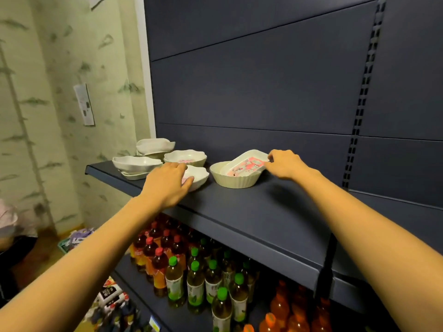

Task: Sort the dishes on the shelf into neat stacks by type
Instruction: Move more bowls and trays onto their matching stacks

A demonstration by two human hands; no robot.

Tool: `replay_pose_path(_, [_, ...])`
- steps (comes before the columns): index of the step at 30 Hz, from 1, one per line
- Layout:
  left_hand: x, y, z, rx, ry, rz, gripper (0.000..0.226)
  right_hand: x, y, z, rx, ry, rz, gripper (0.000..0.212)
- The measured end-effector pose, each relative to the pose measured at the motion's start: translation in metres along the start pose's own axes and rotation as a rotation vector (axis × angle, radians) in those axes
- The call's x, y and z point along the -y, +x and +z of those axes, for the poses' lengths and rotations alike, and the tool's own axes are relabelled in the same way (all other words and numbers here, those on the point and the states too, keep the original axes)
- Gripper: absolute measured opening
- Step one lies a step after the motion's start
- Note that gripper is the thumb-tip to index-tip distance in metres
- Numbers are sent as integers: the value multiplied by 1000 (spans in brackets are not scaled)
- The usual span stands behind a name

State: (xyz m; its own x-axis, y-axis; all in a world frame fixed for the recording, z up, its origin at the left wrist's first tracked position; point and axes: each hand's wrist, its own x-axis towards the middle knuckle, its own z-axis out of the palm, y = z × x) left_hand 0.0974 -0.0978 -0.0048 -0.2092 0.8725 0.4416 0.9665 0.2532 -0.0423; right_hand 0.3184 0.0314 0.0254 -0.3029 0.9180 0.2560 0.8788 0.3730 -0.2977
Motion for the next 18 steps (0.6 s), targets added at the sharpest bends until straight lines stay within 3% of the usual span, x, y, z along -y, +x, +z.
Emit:
replay_pose_path(6, [12, 48, 22, -7, -59, 46, 46, 6, 41, 19, -33, 28, 195, 40])
replay_pose_path(12, [23, 97, 43, -42, -130, 125, 43, 8, 73, 35, 6, 108, 306, 11])
replay_pose_path(18, [37, 145, 67, -20, -253, 224, 37, 9, 95, 47, -77, 215, 400, 8])
